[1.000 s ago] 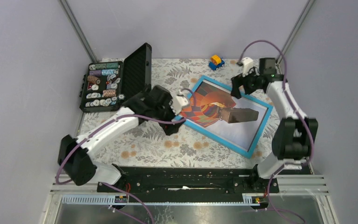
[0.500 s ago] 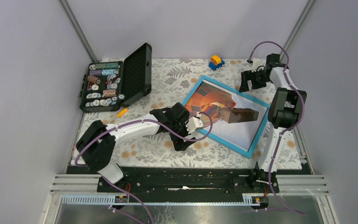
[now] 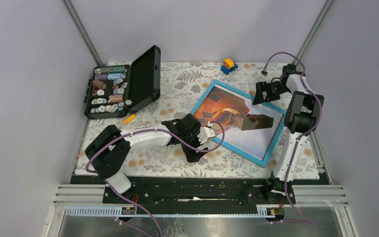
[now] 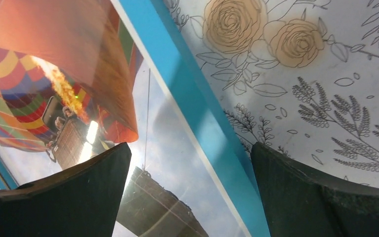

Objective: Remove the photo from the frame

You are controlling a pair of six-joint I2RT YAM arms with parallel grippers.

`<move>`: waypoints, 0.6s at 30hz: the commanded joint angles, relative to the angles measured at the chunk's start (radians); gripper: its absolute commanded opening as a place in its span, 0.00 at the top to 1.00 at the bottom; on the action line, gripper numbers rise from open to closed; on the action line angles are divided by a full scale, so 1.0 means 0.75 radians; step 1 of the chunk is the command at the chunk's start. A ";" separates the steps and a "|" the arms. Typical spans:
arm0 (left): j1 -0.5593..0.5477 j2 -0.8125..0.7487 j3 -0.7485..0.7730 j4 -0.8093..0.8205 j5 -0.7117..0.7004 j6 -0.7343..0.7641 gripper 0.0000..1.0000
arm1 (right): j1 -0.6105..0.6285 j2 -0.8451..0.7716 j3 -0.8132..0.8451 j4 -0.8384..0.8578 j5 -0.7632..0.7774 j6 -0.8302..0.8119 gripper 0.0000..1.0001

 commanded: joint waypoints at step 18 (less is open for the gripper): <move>0.158 0.192 -0.009 0.391 -0.204 -0.120 0.03 | -0.007 -0.144 -0.563 -0.144 -0.161 -0.019 0.00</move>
